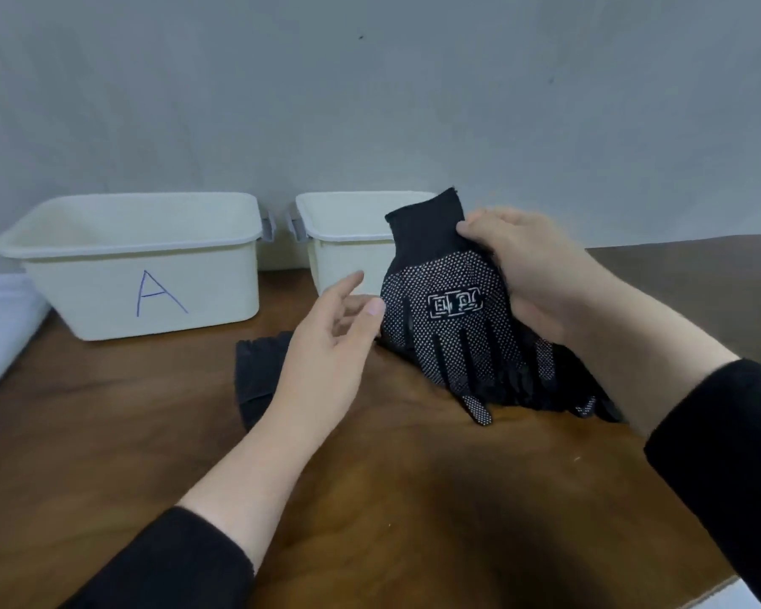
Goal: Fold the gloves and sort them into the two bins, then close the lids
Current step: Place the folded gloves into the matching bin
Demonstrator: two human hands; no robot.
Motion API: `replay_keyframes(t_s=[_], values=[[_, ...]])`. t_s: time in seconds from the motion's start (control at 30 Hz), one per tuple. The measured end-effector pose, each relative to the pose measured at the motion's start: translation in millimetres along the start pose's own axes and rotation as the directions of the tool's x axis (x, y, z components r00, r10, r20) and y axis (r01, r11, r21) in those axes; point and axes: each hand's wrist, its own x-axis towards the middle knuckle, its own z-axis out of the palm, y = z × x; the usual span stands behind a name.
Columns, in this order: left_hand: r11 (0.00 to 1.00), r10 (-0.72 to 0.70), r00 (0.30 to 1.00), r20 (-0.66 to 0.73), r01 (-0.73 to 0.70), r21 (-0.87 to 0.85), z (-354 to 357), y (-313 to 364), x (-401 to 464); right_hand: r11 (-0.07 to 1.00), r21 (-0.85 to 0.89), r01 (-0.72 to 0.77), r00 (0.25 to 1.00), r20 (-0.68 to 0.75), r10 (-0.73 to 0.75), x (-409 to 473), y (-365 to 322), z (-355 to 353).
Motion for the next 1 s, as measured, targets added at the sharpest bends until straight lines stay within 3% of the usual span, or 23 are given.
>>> replay_keyframes(t_s=[0.17, 0.33, 0.47, 0.57, 0.67, 0.73, 0.8, 0.93, 1.0], values=[[0.992, -0.084, 0.996, -0.028, 0.081, -0.092, -61.7, 0.3, -8.3, 0.992, 0.114, -0.062, 0.976, 0.216, 0.036, -10.7, 10.4, 74.2], [0.999, -0.049, 0.987, -0.154, 0.05, 0.003, -136.0, -2.6, -14.6, 0.991, -0.127, 0.04, 0.951, 0.309, 0.001, -2.2, 1.0, 139.3], [0.975, 0.118, 0.965, -0.233, -0.069, 0.212, -195.7, 3.3, 5.4, 0.921, -0.226, 0.318, 0.939, 0.207, -0.274, 17.0, -16.6, 189.2], [0.877, 0.219, 0.953, -0.209, -0.099, 0.47, -228.1, 0.7, 8.9, 0.836, -0.274, 0.475, 0.879, 0.182, -0.44, 16.2, -7.7, 214.9], [0.861, 0.245, 0.902, -0.356, -0.033, 0.508, -242.7, -22.3, -11.2, 0.748, -0.423, 0.511, 0.853, 0.352, -0.384, -19.8, 39.0, 225.5], [0.862, 0.203, 0.888, -0.413, 0.039, 0.506, -246.4, -50.1, -28.8, 0.632, -0.558, 0.537, 0.805, 0.562, -0.189, -50.8, 77.7, 229.8], [0.841, 0.132, 0.922, -0.364, 0.09, 0.533, -248.3, -72.2, -40.6, 0.54, -0.639, 0.548, 0.775, 0.631, -0.04, -71.4, 108.8, 234.1], [0.792, 0.105, 0.981, -0.164, 0.017, 0.61, -253.9, -82.4, -37.9, 0.498, -0.671, 0.55, 0.788, 0.614, -0.043, -79.9, 125.7, 240.8], [0.743, 0.083, 0.997, 0.003, -0.064, 0.666, -252.2, -85.3, -36.7, 0.486, -0.668, 0.564, 0.789, 0.609, -0.079, -76.8, 126.6, 241.2]])
